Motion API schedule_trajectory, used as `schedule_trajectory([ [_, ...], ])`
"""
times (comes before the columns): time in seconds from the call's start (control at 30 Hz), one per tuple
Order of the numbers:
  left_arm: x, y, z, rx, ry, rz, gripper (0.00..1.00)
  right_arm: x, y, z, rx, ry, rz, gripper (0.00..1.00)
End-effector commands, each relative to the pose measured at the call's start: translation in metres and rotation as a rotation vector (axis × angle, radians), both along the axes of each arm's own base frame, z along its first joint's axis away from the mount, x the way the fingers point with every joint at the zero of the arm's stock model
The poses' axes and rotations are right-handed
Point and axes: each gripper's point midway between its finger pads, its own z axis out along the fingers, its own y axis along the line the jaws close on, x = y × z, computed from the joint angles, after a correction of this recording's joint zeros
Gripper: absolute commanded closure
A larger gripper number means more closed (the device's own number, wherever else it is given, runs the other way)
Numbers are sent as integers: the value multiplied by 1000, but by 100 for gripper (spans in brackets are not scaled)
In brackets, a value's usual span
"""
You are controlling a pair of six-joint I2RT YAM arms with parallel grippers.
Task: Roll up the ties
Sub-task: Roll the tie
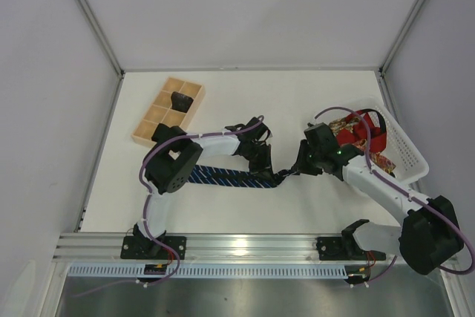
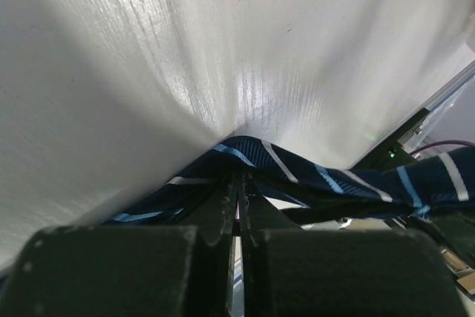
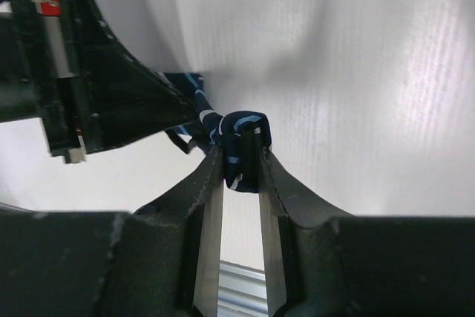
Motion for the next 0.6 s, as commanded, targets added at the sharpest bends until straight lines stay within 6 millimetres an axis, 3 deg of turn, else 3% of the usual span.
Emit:
schedule_trajectory([
  [0.0, 8, 2, 10, 7, -71, -15, 94, 4, -17, 11, -72, -46, -49, 100],
  [0.1, 13, 0, 27, -16, -118, -20, 78, 1, -17, 6, -92, -36, -49, 100],
  [0.37, 24, -1, 55, -23, -193, -21, 64, -3, -11, 3, -126, -36, -48, 100],
  [0.43, 23, 0, 56, -21, -193, -22, 67, -5, -12, 1, -134, -24, -47, 100],
  [0.57, 17, 0, 66, -65, -202, -30, 88, -4, -14, 3, -146, -16, -72, 100],
])
